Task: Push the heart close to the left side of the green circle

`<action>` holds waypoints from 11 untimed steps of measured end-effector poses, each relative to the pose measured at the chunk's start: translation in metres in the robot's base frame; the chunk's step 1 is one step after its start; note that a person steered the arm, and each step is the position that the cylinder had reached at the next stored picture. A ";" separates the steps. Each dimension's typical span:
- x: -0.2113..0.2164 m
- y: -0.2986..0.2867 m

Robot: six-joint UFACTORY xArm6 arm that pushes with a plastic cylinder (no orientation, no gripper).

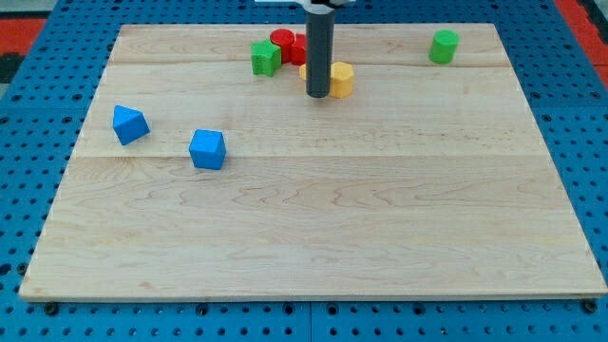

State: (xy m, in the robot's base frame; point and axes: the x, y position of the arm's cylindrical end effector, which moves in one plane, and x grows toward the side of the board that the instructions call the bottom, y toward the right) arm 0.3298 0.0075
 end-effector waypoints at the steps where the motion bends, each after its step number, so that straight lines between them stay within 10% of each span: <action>1: 0.003 -0.022; 2: -0.016 -0.062; 5: -0.048 0.127; 8: -0.090 0.043; 10: -0.061 0.097; 11: -0.035 0.014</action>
